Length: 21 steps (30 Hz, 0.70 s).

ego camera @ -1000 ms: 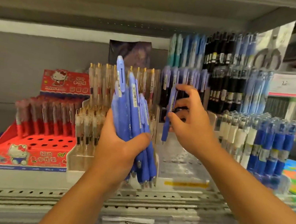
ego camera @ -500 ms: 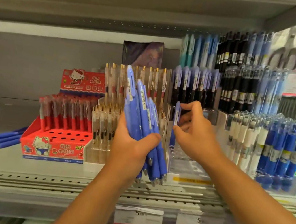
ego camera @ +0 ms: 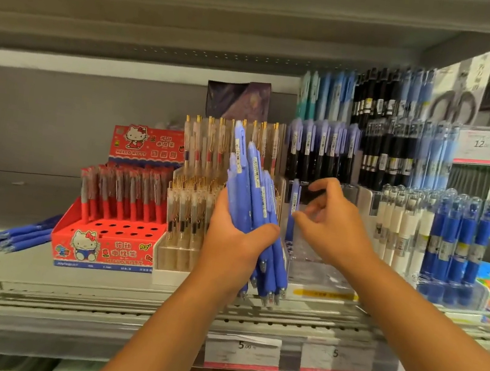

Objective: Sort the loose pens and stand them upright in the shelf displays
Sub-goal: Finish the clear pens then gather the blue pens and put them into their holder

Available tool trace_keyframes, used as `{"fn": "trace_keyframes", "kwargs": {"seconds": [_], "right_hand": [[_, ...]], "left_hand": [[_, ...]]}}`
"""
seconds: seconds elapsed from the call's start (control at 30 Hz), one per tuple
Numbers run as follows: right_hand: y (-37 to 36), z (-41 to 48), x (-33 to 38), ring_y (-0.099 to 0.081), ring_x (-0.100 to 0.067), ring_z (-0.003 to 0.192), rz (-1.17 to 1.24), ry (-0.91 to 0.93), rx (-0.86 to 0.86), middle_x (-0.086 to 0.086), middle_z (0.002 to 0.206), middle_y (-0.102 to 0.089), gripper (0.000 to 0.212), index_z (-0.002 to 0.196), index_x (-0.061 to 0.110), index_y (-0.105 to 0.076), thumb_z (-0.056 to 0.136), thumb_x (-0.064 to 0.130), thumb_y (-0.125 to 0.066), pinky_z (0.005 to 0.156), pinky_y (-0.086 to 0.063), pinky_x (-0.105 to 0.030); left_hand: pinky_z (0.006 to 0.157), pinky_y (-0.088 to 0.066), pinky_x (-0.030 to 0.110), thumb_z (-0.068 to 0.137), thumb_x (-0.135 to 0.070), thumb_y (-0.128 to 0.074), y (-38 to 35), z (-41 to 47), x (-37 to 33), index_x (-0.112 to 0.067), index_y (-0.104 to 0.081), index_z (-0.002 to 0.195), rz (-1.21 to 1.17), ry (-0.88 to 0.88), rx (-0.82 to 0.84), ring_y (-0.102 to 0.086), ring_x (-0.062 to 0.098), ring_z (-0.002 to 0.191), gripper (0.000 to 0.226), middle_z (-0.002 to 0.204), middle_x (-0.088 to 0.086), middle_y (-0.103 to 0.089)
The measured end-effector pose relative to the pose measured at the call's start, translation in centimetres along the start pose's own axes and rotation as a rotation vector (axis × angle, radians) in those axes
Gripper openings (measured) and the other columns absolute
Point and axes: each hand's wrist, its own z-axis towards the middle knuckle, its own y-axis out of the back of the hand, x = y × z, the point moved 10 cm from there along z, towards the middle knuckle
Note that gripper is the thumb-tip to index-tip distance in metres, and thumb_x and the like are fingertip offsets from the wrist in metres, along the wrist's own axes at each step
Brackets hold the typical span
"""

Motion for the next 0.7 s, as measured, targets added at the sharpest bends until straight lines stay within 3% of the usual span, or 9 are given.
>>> {"fn": "trace_keyframes", "kwargs": {"seconds": [0.1,0.17,0.23,0.33,0.47,0.6,0.7], "right_hand": [[1.9,-0.2,2.2,-0.051,0.000,0.059,0.270,0.036,-0.103,0.005,0.076,-0.060,0.015,0.099,0.025,-0.055,0.090,0.020,-0.066,0.055,-0.043,-0.017],[1.3,-0.5,3.8,-0.058,-0.007,0.061,0.554,0.003,0.026,-0.006,0.079,-0.064,0.011,0.100,0.020,-0.063,0.090,0.017,-0.068,0.054,-0.048,-0.021],[0.1,-1.1,5.2,-0.064,-0.014,0.067,0.698,-0.045,0.188,-0.005,0.083,-0.069,0.019,0.109,0.016,-0.066,0.090,0.016,-0.069,0.055,-0.052,-0.026],[-1.0,-1.8,6.4,-0.066,-0.017,0.077,0.687,-0.068,0.298,-0.008,0.094,-0.072,0.023,0.114,0.016,-0.068,0.091,0.014,-0.067,0.063,-0.056,-0.030],[-0.8,-1.9,6.1,-0.068,-0.024,0.085,0.725,-0.107,0.288,-0.013,0.101,-0.072,0.021,0.112,0.012,-0.070,0.092,0.010,-0.066,0.067,-0.057,-0.033],[-0.8,-1.9,5.5,-0.068,-0.028,0.089,0.764,-0.152,0.290,-0.019,0.104,-0.071,0.019,0.109,0.011,-0.070,0.090,0.006,-0.066,0.069,-0.055,-0.032],[-0.5,-1.9,5.1,-0.071,-0.022,0.081,0.798,-0.171,0.278,-0.011,0.091,-0.073,0.017,0.106,0.010,-0.069,0.091,0.004,-0.065,0.066,-0.055,-0.029]], "left_hand": [[0.065,-0.055,0.014,0.087,-0.006,-0.071,-0.1,0.1,0.0,-0.045,-0.039,0.131,-0.007,-0.002,-0.001,-0.068,0.001,0.087,0.067,0.115,-0.011,-0.063],[0.064,-0.055,0.014,0.087,-0.004,-0.070,-0.2,0.1,0.1,-0.038,-0.041,0.135,-0.008,-0.005,0.006,-0.069,0.002,0.085,0.066,0.111,-0.010,-0.065],[0.062,-0.054,0.014,0.087,0.000,-0.068,-0.5,0.0,0.1,-0.029,-0.043,0.138,-0.018,-0.015,0.021,-0.070,0.004,0.083,0.064,0.106,-0.009,-0.068],[0.065,-0.056,0.015,0.088,0.004,-0.065,-0.6,0.0,-0.2,-0.024,-0.039,0.145,-0.033,-0.030,0.032,-0.071,0.006,0.088,0.069,0.120,0.003,-0.063],[0.067,-0.056,0.016,0.089,0.004,-0.065,-0.7,0.2,-0.3,-0.023,-0.038,0.146,-0.043,-0.028,0.055,-0.071,0.005,0.088,0.068,0.124,0.006,-0.061],[0.065,-0.055,0.015,0.089,0.002,-0.066,-0.9,0.2,0.1,-0.024,-0.039,0.145,-0.042,-0.016,0.073,-0.071,0.004,0.087,0.068,0.111,-0.005,-0.070],[0.066,-0.056,0.017,0.089,0.000,-0.066,-1.0,0.3,0.2,-0.026,-0.042,0.143,-0.052,-0.006,0.075,-0.071,0.006,0.087,0.065,0.102,-0.013,-0.072]]}}
